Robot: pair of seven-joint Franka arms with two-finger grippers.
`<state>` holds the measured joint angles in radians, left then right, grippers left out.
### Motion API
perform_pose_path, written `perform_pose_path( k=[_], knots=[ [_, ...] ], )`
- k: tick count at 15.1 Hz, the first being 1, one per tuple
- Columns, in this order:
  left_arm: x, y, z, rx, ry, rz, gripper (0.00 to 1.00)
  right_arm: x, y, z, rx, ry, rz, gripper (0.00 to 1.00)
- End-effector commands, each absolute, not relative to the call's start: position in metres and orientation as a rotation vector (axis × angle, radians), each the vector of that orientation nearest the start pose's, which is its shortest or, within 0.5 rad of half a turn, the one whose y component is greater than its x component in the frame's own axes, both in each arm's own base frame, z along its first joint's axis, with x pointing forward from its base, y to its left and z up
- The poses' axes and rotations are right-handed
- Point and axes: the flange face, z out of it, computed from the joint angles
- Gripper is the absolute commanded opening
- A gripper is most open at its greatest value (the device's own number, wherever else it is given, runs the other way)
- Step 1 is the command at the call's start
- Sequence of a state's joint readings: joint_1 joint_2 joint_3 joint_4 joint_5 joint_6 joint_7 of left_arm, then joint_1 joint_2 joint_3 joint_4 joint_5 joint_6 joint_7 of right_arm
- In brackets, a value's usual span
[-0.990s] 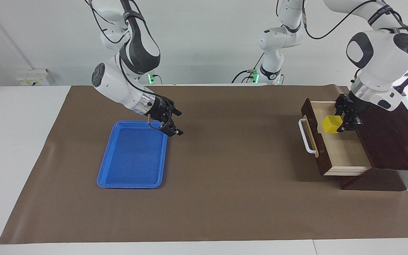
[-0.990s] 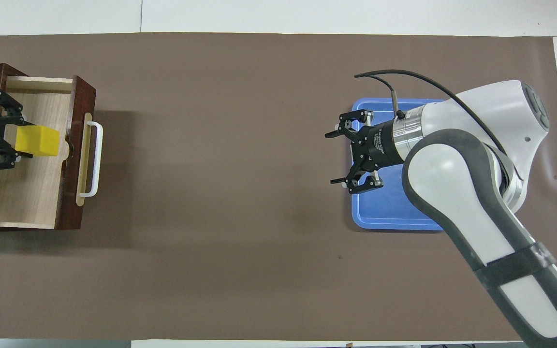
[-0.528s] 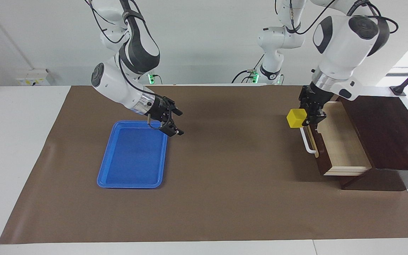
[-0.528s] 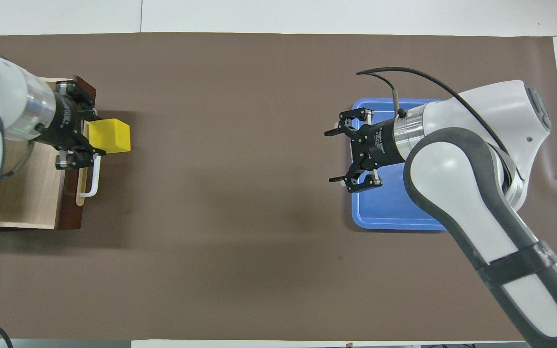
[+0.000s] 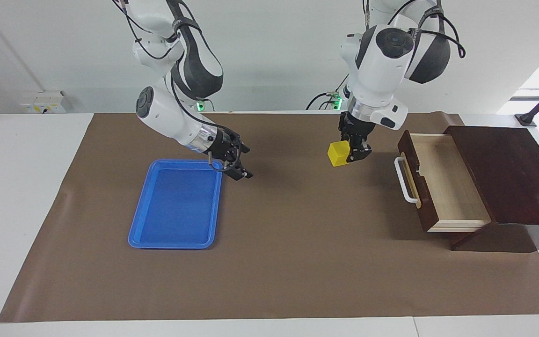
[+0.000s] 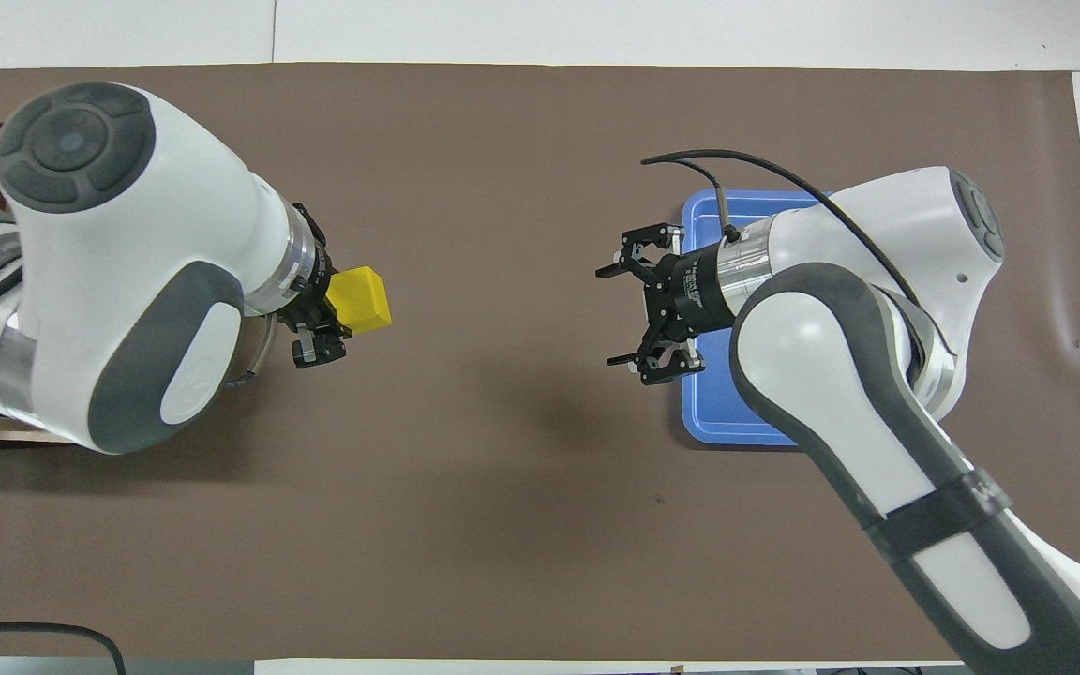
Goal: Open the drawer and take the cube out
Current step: 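Lift the yellow cube out with the left gripper toward the right gripper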
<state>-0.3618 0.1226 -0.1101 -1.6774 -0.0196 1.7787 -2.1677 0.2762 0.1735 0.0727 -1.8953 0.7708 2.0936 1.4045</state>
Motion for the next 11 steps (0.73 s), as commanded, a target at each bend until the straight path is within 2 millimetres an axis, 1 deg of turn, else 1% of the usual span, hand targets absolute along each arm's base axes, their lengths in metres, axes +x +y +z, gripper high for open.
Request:
perform_pose_path(
  k=[1,2,4,5,6,8,9,11],
  knots=[
    [0.53,-0.291,0.507,2.074,2.353,-0.031,0.0,0.584,0.27,0.412,-1.909,1.723,0.733,1.0],
    [0.527,-0.297,0.505,2.088,2.34,-0.031,0.0,0.593,0.278,0.407,-1.9,1.727,0.74,1.0],
    [0.526,-0.299,0.504,2.112,2.323,-0.032,0.0,0.607,0.29,0.401,-1.866,1.748,0.734,1.0],
    [0.526,-0.299,0.504,2.123,2.314,-0.033,0.0,0.612,0.3,0.401,-1.858,1.744,0.743,1.0],
    [0.526,-0.298,0.503,2.137,2.304,-0.034,0.0,0.613,0.313,0.397,-1.865,1.735,0.751,1.0],
    [0.526,-0.296,0.502,2.173,2.279,-0.037,0.0,0.608,0.333,0.393,-1.867,1.73,0.733,1.0],
    [0.526,-0.296,0.502,2.182,2.27,-0.037,0.0,0.606,0.335,0.39,-1.866,1.732,0.743,1.0],
    [0.527,-0.296,0.503,2.181,2.266,-0.035,0.0,0.602,0.341,0.393,-1.868,1.731,0.766,1.0]
  ],
)
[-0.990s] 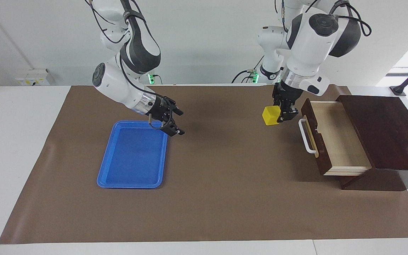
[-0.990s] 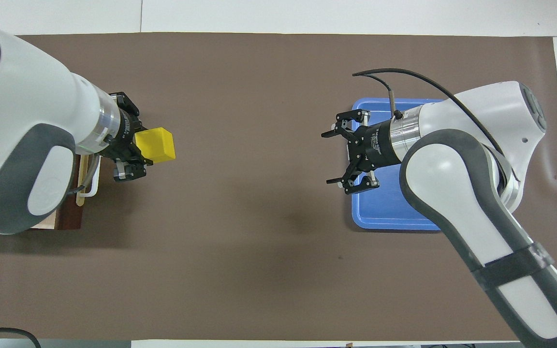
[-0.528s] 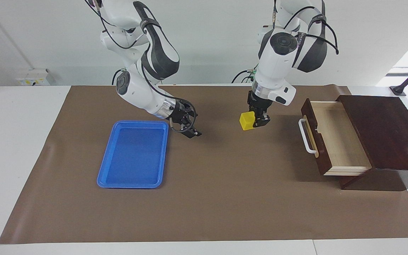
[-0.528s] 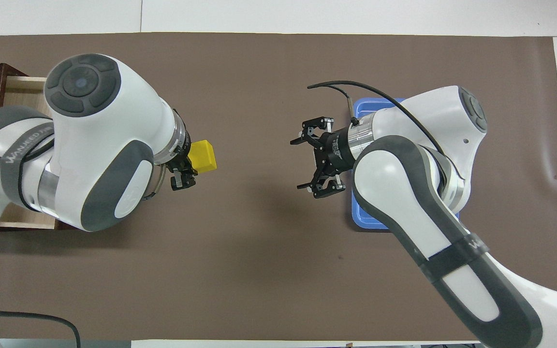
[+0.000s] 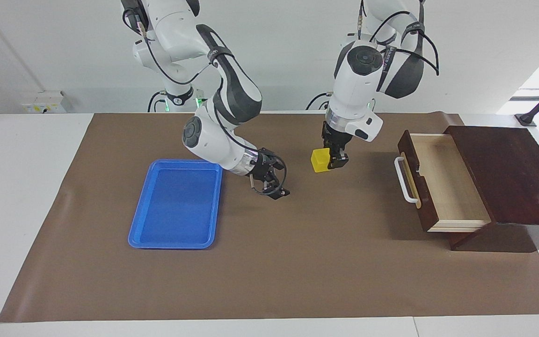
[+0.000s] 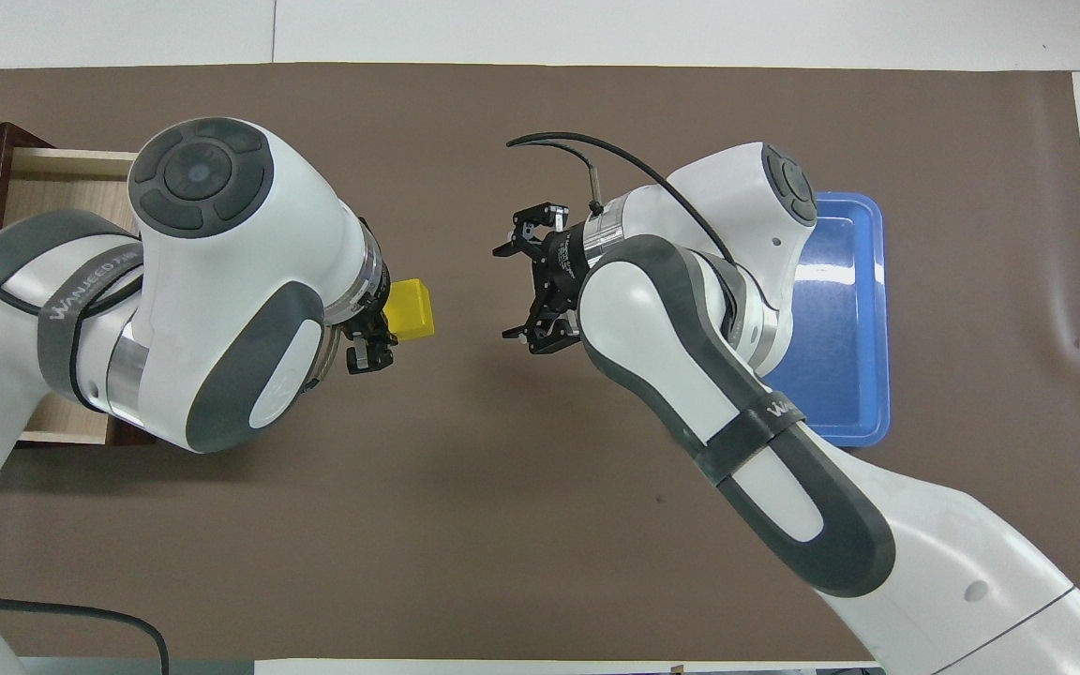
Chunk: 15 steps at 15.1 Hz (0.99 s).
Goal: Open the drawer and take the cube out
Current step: 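Lift the yellow cube out with the left gripper toward the right gripper, then close the right gripper on the cube held by the left gripper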
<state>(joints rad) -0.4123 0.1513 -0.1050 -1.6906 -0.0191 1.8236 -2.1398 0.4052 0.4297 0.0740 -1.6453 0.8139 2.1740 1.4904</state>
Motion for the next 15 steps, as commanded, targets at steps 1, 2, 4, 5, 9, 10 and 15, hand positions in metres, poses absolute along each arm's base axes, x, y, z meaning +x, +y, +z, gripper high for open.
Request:
perform_pose_path(
  k=[1,2,4,5,9,10,15],
  knots=[
    [0.527,-0.296,0.503,2.182,2.264,-0.035,0.0,0.596,0.348,0.391,-1.896,1.719,0.772,1.0],
    [0.527,-0.296,0.503,2.189,2.257,-0.035,0.0,0.589,0.36,0.393,-1.924,1.7,0.777,1.0],
    [0.526,-0.296,0.502,2.212,2.235,-0.035,0.0,0.581,0.367,0.394,-1.943,1.687,0.784,1.0],
    [0.526,-0.296,0.501,2.214,2.234,-0.035,0.0,0.579,0.367,0.402,-1.938,1.682,0.779,1.0],
    [0.526,-0.296,0.501,2.218,2.228,-0.035,0.0,0.564,0.357,0.421,-1.898,1.711,0.782,1.0],
    [0.526,-0.296,0.501,2.22,2.227,-0.035,0.0,0.563,0.353,0.424,-1.878,1.718,0.787,1.0],
    [0.526,-0.295,0.501,2.226,2.225,-0.036,0.0,0.566,0.341,0.427,-1.693,1.754,0.845,1.0]
  ],
)
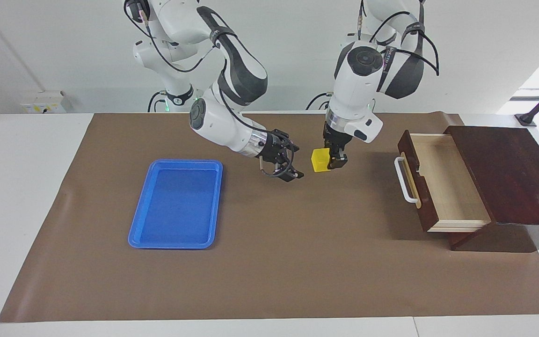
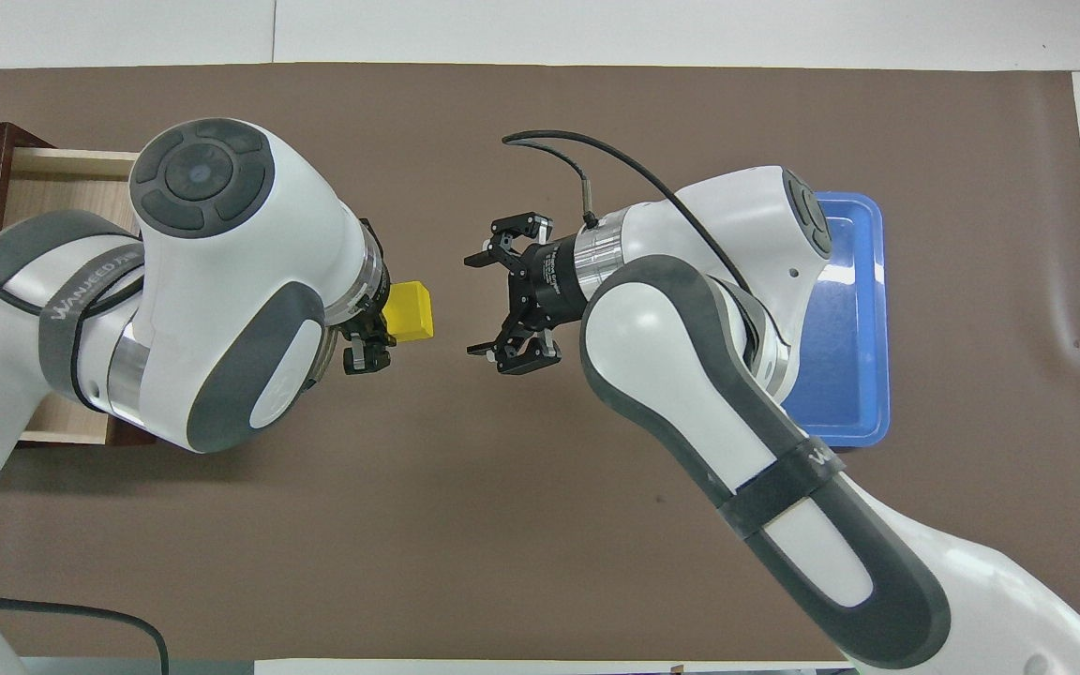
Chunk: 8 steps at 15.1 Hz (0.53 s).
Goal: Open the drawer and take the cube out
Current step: 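Close the right gripper on the cube held by the left gripper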
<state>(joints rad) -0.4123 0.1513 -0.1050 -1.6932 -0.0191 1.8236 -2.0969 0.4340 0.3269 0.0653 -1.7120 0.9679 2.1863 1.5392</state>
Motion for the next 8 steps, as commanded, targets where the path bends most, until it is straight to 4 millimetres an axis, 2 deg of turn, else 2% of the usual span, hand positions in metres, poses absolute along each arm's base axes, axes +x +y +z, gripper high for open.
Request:
perform_pose_path(
  k=[1,3,5,8],
  knots=[
    [0.526,-0.296,0.501,2.224,2.224,-0.035,0.0,0.561,0.344,0.422,-1.701,1.757,0.843,1.0],
    [0.526,-0.295,0.501,2.231,2.22,-0.036,0.0,0.553,0.351,0.42,-1.722,1.74,0.848,1.0],
    [0.526,-0.294,0.501,2.24,2.215,-0.037,0.0,0.542,0.37,0.422,-1.742,1.715,0.858,1.0],
    [0.526,-0.294,0.501,2.24,2.215,-0.037,0.0,0.539,0.377,0.422,-1.755,1.687,0.826,1.0]
  ],
)
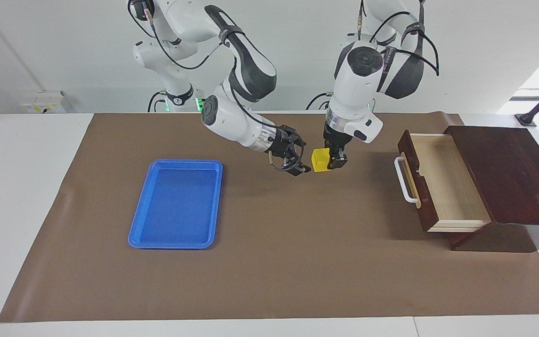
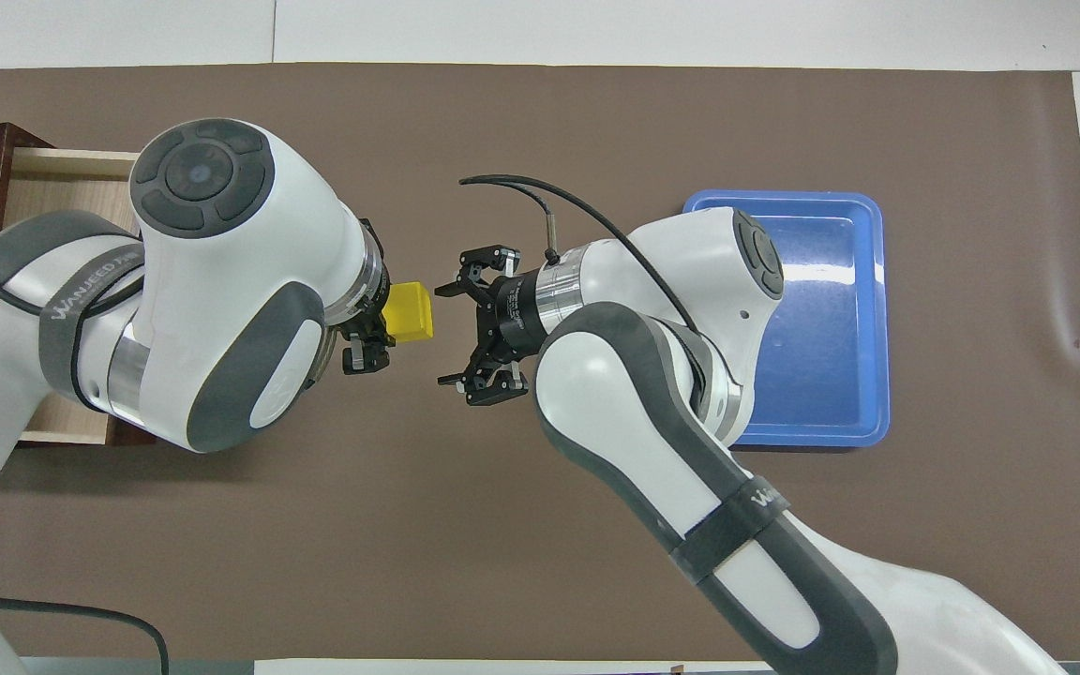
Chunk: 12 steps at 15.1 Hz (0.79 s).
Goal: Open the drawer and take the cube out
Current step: 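Close the right gripper on the cube held by the left gripper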
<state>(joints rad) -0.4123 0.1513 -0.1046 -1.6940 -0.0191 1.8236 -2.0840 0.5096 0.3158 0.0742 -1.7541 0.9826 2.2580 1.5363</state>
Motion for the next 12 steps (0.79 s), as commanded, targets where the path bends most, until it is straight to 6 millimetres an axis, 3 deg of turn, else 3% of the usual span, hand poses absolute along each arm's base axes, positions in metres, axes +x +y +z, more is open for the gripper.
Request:
perform_pose_path(
  k=[1,5,7,12],
  knots=[
    [0.526,-0.294,0.501,2.238,2.217,-0.037,0.0,0.54,0.376,0.422,-1.753,1.69,0.822,1.0],
    [0.525,-0.293,0.5,2.242,2.221,-0.04,0.0,0.541,0.381,0.423,-1.717,1.692,0.789,1.0],
    [0.525,-0.293,0.5,2.244,2.219,-0.04,0.0,0.53,0.4,0.423,-1.729,1.673,0.767,1.0],
    [0.525,-0.293,0.499,2.244,2.219,-0.04,0.0,0.527,0.401,0.423,-1.741,1.664,0.766,1.0]
  ],
)
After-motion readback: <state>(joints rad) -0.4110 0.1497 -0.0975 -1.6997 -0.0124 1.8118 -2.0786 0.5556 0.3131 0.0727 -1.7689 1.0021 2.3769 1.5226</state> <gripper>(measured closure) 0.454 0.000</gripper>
